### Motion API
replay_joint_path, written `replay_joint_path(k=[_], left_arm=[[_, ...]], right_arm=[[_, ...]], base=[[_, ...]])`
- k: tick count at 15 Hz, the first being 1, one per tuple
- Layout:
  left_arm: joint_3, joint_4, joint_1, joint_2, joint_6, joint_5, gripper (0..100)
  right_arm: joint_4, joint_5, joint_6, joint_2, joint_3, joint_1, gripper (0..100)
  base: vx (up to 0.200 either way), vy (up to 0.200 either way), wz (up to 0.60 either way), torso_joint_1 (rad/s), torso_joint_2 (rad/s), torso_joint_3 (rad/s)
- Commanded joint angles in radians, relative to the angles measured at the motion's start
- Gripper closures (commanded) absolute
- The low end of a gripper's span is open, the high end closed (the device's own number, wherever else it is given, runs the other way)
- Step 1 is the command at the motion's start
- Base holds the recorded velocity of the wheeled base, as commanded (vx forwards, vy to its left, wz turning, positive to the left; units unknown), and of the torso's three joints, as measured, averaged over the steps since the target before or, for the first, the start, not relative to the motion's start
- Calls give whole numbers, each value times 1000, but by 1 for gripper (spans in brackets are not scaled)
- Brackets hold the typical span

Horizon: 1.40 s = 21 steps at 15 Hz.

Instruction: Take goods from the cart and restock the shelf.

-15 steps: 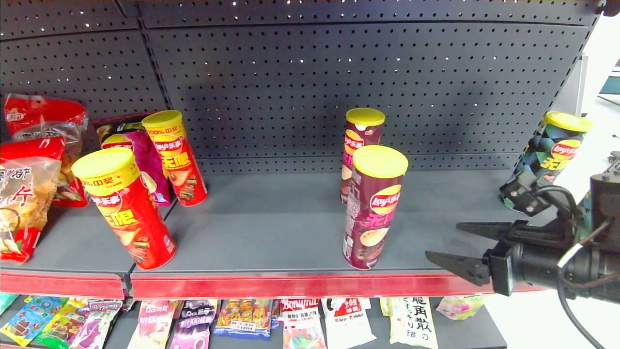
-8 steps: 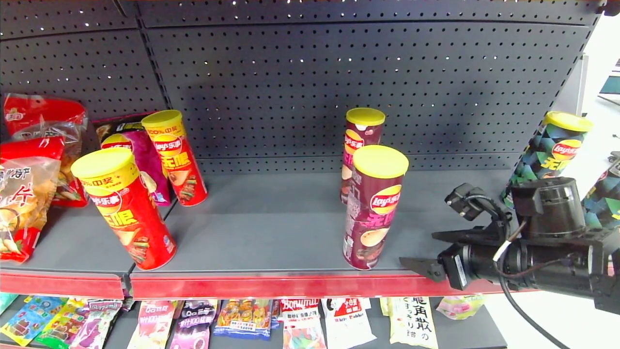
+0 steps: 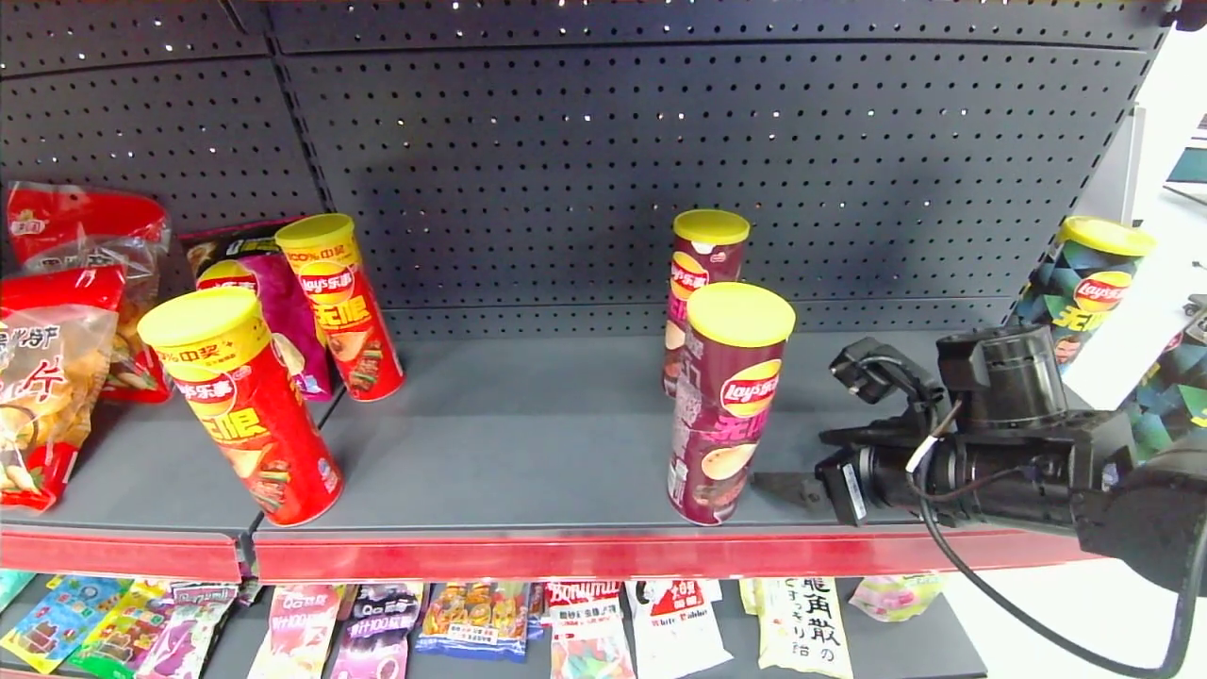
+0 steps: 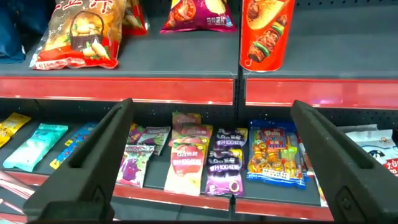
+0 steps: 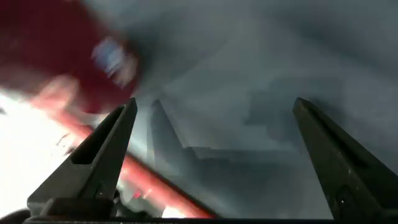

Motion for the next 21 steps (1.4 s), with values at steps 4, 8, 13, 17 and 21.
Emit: replay_joint_path(k=[4,8,13,17,21], left_arm=[[1,0,0,0,3,-1,0],[1,0,0,0,5,-2,0],[1,0,0,0,5,-1,0],[1,0,0,0,5,-1,0],[1,0,0,0,5,-1,0]], right_arm=[[0,-4,-4,52,-38,3,0],[0,-4,-1,52,-41,17,0],[1,-4,1,48,-39,49,0],[1,-4,2,46,-30,63,0],[1,-4,2,46,-30,68,0]], base=[[0,0,0,0,0,0],[0,0,0,0,0,0],[0,0,0,0,0,0],[0,0,0,0,0,0],[0,0,0,0,0,0]])
